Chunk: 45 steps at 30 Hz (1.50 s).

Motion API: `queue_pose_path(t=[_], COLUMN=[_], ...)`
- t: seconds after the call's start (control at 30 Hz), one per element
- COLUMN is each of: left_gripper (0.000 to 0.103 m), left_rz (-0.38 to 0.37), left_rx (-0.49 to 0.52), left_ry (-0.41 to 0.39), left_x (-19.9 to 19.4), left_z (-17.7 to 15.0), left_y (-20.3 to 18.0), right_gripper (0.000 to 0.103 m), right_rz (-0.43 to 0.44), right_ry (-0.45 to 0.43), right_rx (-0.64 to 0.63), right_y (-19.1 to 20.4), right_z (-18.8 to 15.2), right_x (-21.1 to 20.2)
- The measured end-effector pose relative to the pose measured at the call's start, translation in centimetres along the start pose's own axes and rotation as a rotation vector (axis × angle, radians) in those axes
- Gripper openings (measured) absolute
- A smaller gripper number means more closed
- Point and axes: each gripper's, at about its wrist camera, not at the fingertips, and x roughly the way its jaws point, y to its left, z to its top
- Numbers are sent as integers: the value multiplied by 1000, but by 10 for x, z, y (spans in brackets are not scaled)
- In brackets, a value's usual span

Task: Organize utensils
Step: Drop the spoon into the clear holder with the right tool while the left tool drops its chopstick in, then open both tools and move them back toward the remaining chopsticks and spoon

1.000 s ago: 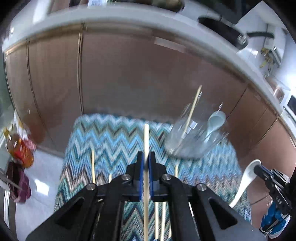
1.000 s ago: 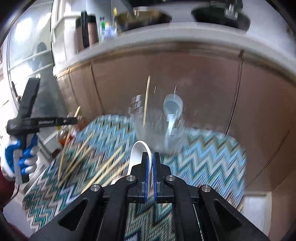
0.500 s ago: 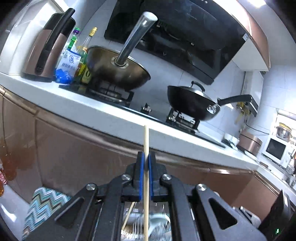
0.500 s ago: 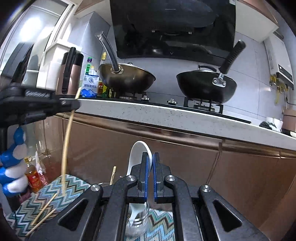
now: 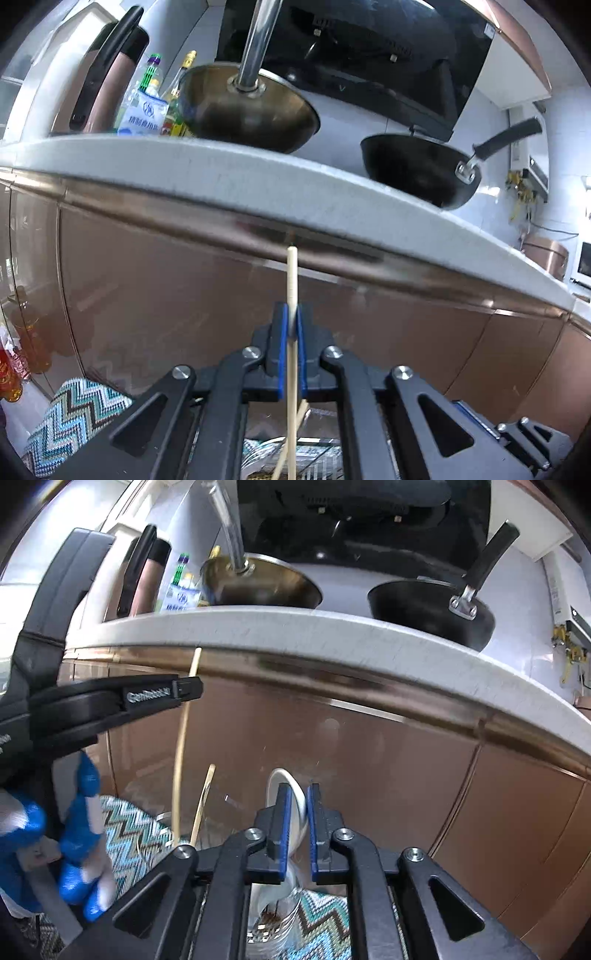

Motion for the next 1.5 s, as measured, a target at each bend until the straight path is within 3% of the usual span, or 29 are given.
queue_pose_path(t=[0.1, 0.23, 0.47, 0.53, 0.93, 1.2, 1.5], left_gripper=[8, 20, 23, 31, 32, 32, 32], left_rz=[-4, -15, -17, -5, 112, 85, 56], left_rx=[-11, 8, 56, 58, 122, 99, 110], left_ry=[17, 9, 23, 25, 101, 243, 364], left_x=[-6, -25, -82, -99, -218, -278, -311], left_z=[-6, -3, 19, 24, 40, 28, -1], left_y=[9, 14, 28, 36, 93, 125, 131], right_gripper=[15, 20, 23, 26, 32, 32, 33], right_rz=[18, 15, 7, 11, 27, 72, 155], right_ry=[14, 11, 7, 4, -15, -1, 57], right_rx=[10, 25, 41, 40, 48, 84, 138], right_y=[1, -1, -3, -2, 17, 26, 27], right_z=[-7, -5, 8, 12, 17, 19, -3], right_x=[-3, -15, -58, -76, -180, -241, -284])
